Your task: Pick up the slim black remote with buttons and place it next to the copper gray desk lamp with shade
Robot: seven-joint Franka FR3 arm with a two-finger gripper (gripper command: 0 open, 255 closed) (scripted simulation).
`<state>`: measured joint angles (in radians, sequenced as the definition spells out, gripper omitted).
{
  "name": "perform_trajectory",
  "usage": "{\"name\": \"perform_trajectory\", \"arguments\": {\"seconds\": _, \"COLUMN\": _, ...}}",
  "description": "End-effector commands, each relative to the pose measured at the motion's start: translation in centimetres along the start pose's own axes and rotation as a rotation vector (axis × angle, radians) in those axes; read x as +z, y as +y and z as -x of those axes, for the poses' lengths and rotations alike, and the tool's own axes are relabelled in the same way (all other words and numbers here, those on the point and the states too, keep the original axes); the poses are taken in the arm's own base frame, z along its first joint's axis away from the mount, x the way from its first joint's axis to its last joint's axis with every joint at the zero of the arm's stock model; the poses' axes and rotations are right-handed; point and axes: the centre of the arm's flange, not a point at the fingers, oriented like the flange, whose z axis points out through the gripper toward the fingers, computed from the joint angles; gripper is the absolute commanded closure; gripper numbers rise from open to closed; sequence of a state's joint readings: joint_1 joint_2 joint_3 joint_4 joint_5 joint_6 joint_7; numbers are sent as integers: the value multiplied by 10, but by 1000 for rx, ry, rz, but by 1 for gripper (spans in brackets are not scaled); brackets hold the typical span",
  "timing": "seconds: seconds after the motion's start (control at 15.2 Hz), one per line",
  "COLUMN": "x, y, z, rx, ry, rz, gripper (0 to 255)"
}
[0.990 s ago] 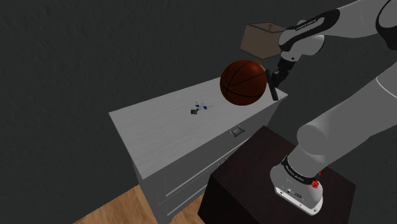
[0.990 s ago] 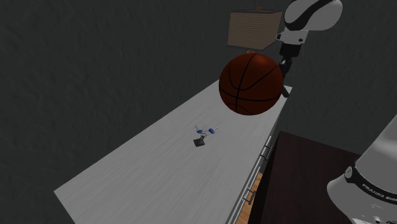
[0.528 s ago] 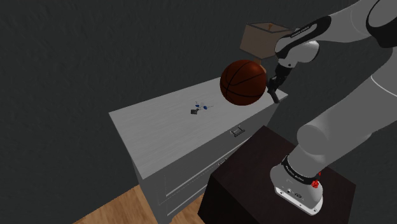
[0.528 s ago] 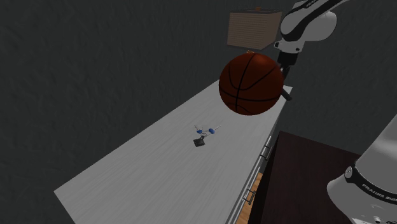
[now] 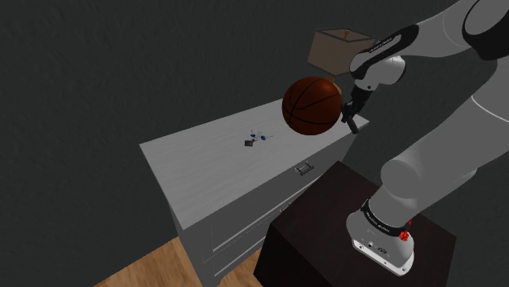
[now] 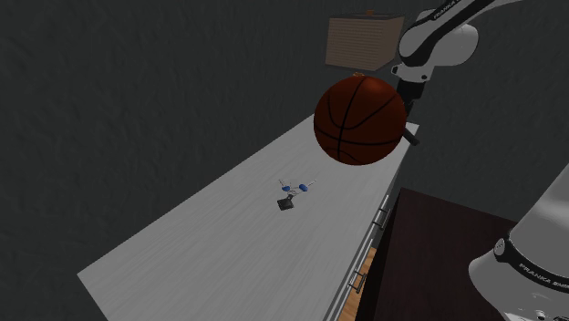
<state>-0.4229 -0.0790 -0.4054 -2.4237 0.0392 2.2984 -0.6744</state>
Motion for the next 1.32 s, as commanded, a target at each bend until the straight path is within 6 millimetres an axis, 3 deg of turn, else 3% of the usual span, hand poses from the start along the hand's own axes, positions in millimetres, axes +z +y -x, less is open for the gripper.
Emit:
{"name": "perform_trajectory", "arguments": {"seconds": 0.0, "x": 3, "y": 0, "z": 1, "rx": 0, "ry": -5, "rz": -2, "gripper": 255}}
{"name": "perform_trajectory", "arguments": {"seconds": 0.07, "x": 3, "y": 0, "z": 1, "rx": 0, "ry": -5, "rz": -2, "gripper": 255}}
{"name": "perform_trajectory", "arguments": {"seconds": 0.13, "x": 3, "y": 0, "z": 1, "rx": 0, "ry": -5, "rz": -2, "gripper": 0}}
{"name": "perform_trajectory", "arguments": {"seconds": 0.46, "x": 3, "y": 0, "z": 1, "rx": 0, "ry": -5, "rz": -2, "gripper": 0}}
{"name": "perform_trajectory", "arguments": {"seconds": 0.73, "x": -47, "y": 0, "z": 0, "rx": 0, "ry": -5, "rz": -2, "gripper": 0}}
{"name": "perform_trajectory", "arguments": {"seconds": 1.25, "x": -47, "y": 0, "z": 0, "rx": 0, "ry": -5, "rz": -2, "gripper": 0}}
